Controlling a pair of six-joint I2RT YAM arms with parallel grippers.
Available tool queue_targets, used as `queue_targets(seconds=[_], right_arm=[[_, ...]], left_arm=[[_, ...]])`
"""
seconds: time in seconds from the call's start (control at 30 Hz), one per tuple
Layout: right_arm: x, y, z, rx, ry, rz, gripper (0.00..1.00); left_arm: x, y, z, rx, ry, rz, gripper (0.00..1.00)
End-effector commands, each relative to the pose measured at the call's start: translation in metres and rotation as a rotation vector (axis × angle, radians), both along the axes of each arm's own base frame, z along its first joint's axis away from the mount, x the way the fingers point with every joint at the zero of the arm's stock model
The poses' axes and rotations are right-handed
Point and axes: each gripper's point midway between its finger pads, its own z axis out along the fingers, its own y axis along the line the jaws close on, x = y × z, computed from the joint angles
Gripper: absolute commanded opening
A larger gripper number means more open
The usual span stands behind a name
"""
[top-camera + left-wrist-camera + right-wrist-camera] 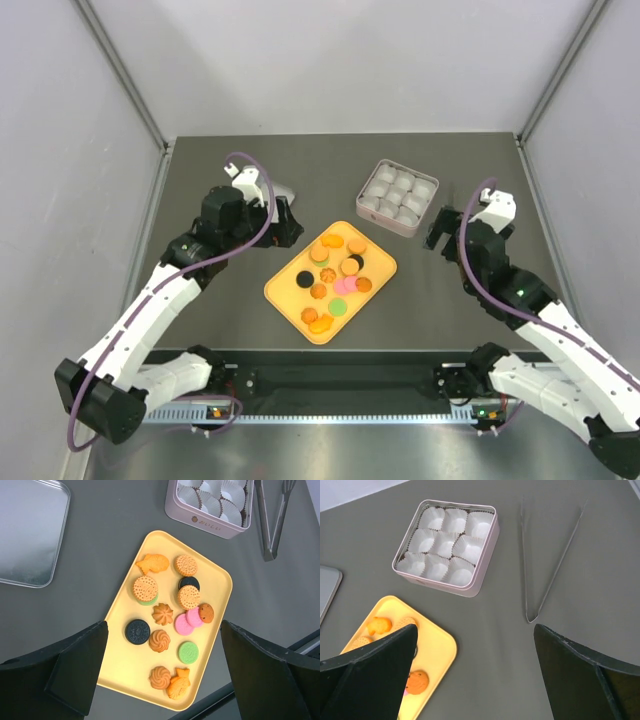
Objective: Pack the cookies
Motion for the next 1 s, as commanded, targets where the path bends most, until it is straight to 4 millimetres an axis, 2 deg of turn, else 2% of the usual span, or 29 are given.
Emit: queue_targets(seconds=[0.0, 0.2, 0.27, 0.3, 0.33, 0.4, 0.43, 0.6, 0.7, 0.83, 0.9, 0.97], right_arm=[[-0.006, -0.007, 0.002, -0.018, -0.007, -0.01, 1.0], [0.001, -0.01, -0.019, -0.111, 0.102, -0.006, 1.0], [0.009, -0.021, -0.034, -0.123, 0.177, -0.035, 1.0], [0.013, -0.036, -0.042, -0.118, 0.207, -0.076, 1.0], [0.017, -0.034, -0.052, -0.102, 0.244, -0.058, 1.0], [0.025, -0.05, -0.063, -0.08, 0.266, -0.101, 1.0], [0.028, -0.051, -0.072, -0.072, 0.296, -0.102, 1.0], [0.045, -0.068, -0.095, -0.025, 0.331, -0.158, 1.0], [0.064, -0.076, -0.107, -0.007, 0.339, -0.177, 1.0], [0.087, -0.082, -0.134, -0.031, 0.401, -0.199, 1.0], [0.098, -0.088, -0.139, -0.035, 0.4, -0.215, 1.0], [0.109, -0.093, -0.159, -0.031, 0.443, -0.217, 1.0]], left_arm=[[0.005, 0.0, 0.021, -0.005, -0.085, -0.013, 0.99], [0.003, -0.002, 0.025, 0.005, -0.104, -0.037, 0.99], [0.004, 0.0, 0.023, 0.009, -0.105, -0.028, 0.99], [0.004, -0.001, 0.021, 0.009, -0.098, -0.031, 0.99], [0.003, -0.003, 0.022, 0.001, -0.096, -0.04, 0.99], [0.002, -0.004, 0.019, -0.008, -0.097, -0.047, 0.99], [0.002, -0.005, 0.016, -0.008, -0.092, -0.053, 0.99], [-0.001, -0.008, 0.008, -0.01, -0.072, -0.07, 0.99], [-0.002, -0.008, 0.006, -0.015, -0.078, -0.072, 0.99], [-0.004, -0.007, 0.001, -0.005, -0.074, -0.074, 0.99], [-0.005, -0.006, -0.002, -0.005, -0.069, -0.075, 0.99], [-0.006, -0.007, -0.002, -0.01, -0.068, -0.081, 0.99]])
